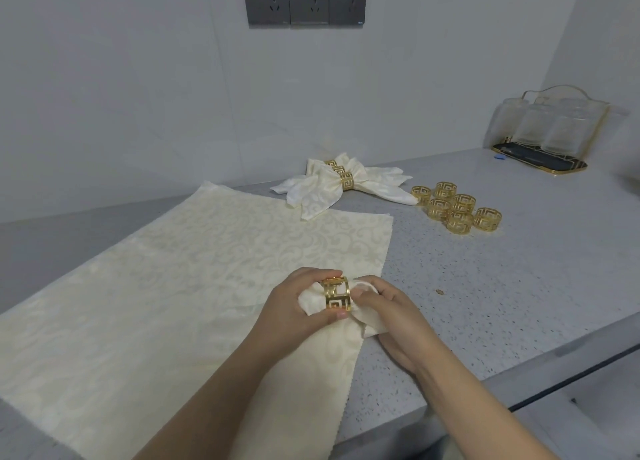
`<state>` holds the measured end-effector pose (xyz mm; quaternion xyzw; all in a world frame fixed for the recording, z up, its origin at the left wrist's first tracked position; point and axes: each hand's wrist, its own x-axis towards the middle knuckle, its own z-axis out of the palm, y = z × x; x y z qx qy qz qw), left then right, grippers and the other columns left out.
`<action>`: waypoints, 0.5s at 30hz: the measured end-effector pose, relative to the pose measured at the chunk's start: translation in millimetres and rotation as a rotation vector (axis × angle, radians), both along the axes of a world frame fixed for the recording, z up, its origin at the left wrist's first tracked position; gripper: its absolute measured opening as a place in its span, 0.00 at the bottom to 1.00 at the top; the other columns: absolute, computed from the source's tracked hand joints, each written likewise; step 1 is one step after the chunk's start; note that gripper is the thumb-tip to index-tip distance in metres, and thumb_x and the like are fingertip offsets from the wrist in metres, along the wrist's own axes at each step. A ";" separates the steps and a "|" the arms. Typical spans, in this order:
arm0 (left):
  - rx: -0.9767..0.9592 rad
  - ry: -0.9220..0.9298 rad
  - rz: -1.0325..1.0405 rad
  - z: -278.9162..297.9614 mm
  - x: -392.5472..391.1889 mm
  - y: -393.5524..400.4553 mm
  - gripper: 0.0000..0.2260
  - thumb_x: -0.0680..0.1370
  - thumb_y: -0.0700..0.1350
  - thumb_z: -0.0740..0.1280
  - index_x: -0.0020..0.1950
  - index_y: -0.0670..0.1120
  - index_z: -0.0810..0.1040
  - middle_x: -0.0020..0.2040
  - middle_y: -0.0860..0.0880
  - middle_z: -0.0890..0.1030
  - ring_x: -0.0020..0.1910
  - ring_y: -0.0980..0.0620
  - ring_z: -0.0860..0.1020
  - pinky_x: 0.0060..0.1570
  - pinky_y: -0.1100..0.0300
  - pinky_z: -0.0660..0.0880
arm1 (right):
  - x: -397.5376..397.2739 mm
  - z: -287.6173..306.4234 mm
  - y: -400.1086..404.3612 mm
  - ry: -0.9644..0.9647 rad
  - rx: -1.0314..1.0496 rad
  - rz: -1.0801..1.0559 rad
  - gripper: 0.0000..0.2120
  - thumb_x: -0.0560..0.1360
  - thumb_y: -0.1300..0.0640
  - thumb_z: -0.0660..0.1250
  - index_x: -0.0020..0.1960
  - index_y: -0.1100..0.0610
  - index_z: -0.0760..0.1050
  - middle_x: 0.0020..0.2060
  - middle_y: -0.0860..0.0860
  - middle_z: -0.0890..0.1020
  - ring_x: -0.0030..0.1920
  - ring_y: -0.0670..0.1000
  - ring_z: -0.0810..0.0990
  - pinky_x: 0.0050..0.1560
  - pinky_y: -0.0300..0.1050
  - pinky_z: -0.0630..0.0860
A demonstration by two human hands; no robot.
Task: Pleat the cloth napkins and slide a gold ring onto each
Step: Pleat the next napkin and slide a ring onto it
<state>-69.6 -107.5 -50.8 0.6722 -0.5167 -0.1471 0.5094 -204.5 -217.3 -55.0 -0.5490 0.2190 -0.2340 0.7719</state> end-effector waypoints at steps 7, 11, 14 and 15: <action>0.006 -0.050 0.022 -1.1 0.2 1.0 0.19 0.66 0.54 0.76 0.56 0.57 0.79 0.53 0.61 0.79 0.55 0.62 0.76 0.53 0.74 0.67 | 1.7 -3.2 0.9 -0.021 0.031 -0.079 0.05 0.71 0.58 0.70 0.41 0.60 0.77 0.40 0.60 0.80 0.40 0.57 0.78 0.33 0.44 0.73; 0.011 -0.030 0.026 -0.7 2.4 1.3 0.19 0.66 0.55 0.75 0.56 0.57 0.79 0.53 0.63 0.79 0.55 0.62 0.77 0.54 0.73 0.68 | 7.2 -9.4 -0.1 0.062 -0.066 -0.175 0.11 0.75 0.62 0.68 0.34 0.57 0.72 0.37 0.59 0.77 0.39 0.58 0.75 0.33 0.45 0.67; -0.001 0.056 0.045 -0.8 3.8 3.2 0.19 0.68 0.48 0.78 0.56 0.55 0.80 0.53 0.62 0.80 0.55 0.63 0.77 0.55 0.71 0.70 | 9.2 -8.3 0.0 0.139 -0.113 -0.207 0.13 0.74 0.65 0.66 0.34 0.57 0.67 0.33 0.56 0.73 0.34 0.53 0.72 0.28 0.42 0.68; -0.003 0.073 0.051 -1.0 4.3 3.3 0.18 0.68 0.46 0.78 0.56 0.55 0.79 0.53 0.62 0.80 0.55 0.63 0.77 0.55 0.70 0.70 | 8.4 -7.2 -1.0 0.152 -0.114 -0.207 0.13 0.74 0.64 0.66 0.34 0.57 0.67 0.33 0.56 0.73 0.33 0.53 0.73 0.28 0.41 0.69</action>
